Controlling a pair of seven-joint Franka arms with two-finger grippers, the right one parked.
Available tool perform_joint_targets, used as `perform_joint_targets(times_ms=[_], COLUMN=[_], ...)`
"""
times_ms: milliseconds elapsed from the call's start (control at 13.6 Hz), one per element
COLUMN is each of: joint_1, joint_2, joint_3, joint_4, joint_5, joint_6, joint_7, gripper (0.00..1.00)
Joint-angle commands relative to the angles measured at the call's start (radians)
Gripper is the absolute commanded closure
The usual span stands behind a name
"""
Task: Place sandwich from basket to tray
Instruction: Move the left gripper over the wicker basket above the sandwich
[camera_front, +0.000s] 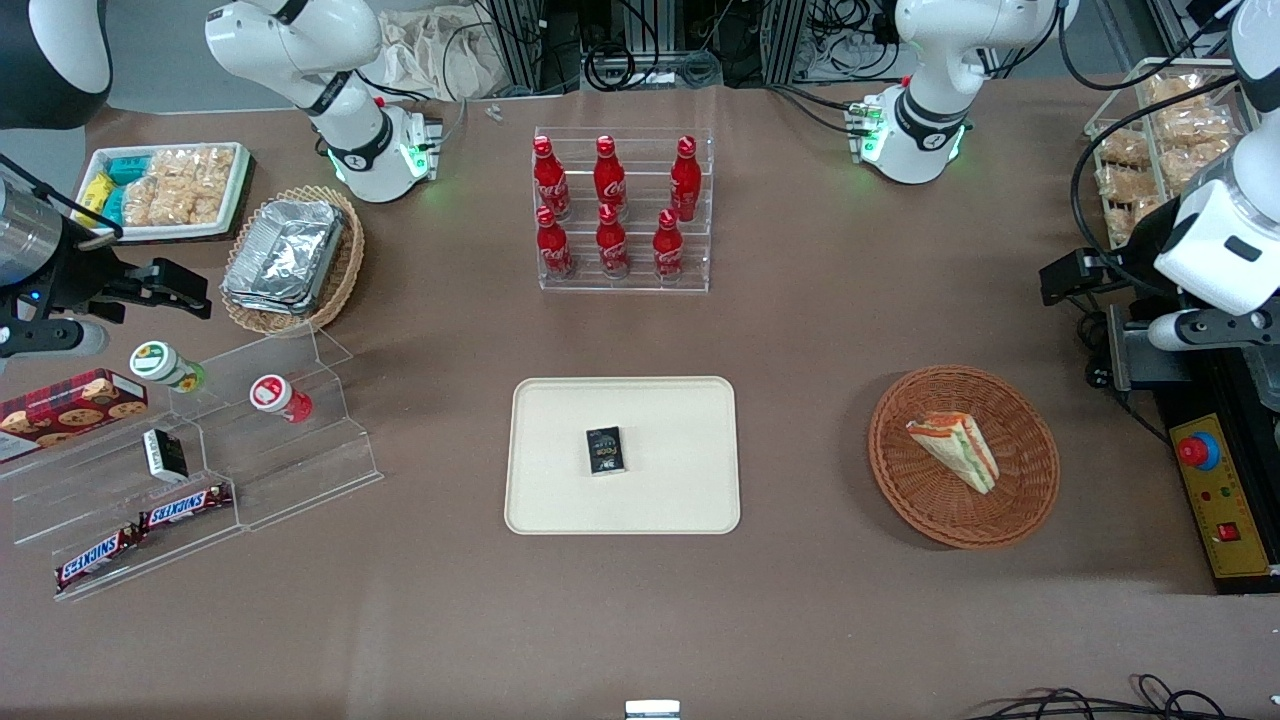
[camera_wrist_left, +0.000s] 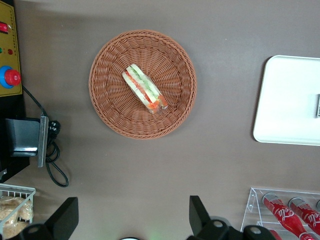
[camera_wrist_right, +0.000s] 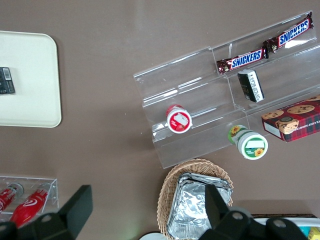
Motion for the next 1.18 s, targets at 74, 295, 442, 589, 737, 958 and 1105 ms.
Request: perform_joint_targets(times_ms=[74,295,442,589,737,958,1105], joint_1=[-0.002,-0.001,-0.002,-0.001,-0.001,-0.002,0.001], joint_2=[-0.003,0.012,0.034,0.045,0.057,0.042,0.037], joint_3=[0.005,0.005,0.002,0.003,0.002,0.003,0.005], joint_4=[0.01,0.016,0.018,0.009,-0.014,-0.137,-0.204], joint_5=[0.004,0.004,0.019,0.005,0.004,0.005,0.005], joint_6=[-0.037,-0.035,-0.025,-0.002,0.05,0.15,0.205], joint_7=[0.0,-0.003,-0.029,-0.103,-0.181,-0.27,-0.347], gripper=[0.01,0.01,0.01,0.01,0.01,0.01,0.01])
